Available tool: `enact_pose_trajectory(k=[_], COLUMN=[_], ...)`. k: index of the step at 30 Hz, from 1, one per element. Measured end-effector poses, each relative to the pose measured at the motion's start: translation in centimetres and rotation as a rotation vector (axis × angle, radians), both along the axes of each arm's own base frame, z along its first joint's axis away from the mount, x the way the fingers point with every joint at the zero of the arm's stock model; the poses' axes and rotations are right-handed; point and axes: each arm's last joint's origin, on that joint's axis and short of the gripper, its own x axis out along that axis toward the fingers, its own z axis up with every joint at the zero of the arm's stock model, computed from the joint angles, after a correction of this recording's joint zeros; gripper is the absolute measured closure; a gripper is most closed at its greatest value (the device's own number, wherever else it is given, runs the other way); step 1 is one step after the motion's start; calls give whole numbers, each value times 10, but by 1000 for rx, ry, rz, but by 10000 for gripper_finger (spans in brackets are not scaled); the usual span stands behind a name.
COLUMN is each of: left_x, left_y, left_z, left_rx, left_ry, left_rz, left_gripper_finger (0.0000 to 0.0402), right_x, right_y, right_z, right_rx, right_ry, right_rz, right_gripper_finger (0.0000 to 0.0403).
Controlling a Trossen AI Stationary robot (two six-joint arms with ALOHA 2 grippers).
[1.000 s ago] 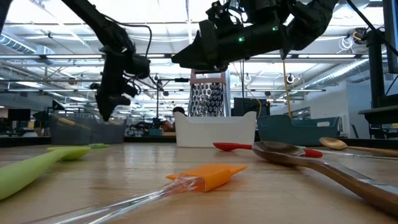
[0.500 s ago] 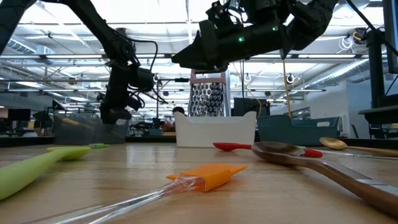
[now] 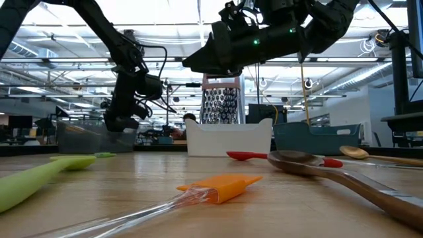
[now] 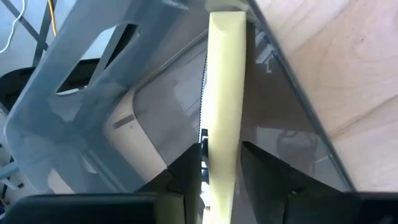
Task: Pick & Place Kitchen Items
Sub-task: Put the top yellow knife into the black bin, then put the yellow knife into the black bin
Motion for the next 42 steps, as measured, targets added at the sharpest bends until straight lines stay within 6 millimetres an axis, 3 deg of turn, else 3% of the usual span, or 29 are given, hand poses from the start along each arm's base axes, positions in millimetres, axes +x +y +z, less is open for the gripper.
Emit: enact_pose_trajectory(k=[12, 23, 31, 42], left_x=[-5, -12, -16, -5], left_y=[-10, -31, -60, -105], left_z=[10, 68, 109, 135], left_rx=[-28, 134, 190, 199], left_ry=[26, -136, -342, -514], left_rz=[31, 42, 43, -29], left_gripper_finger=[270, 270, 270, 270], right_x=[0, 0, 0, -1], right_y=[0, 0, 1, 8], right_z=[0, 0, 0, -7], right_rx=[-2, -1, 1, 1], right_ry=[1, 1, 3, 76], right_rz=[1, 1, 5, 24], right_gripper_finger=[179, 179, 179, 179])
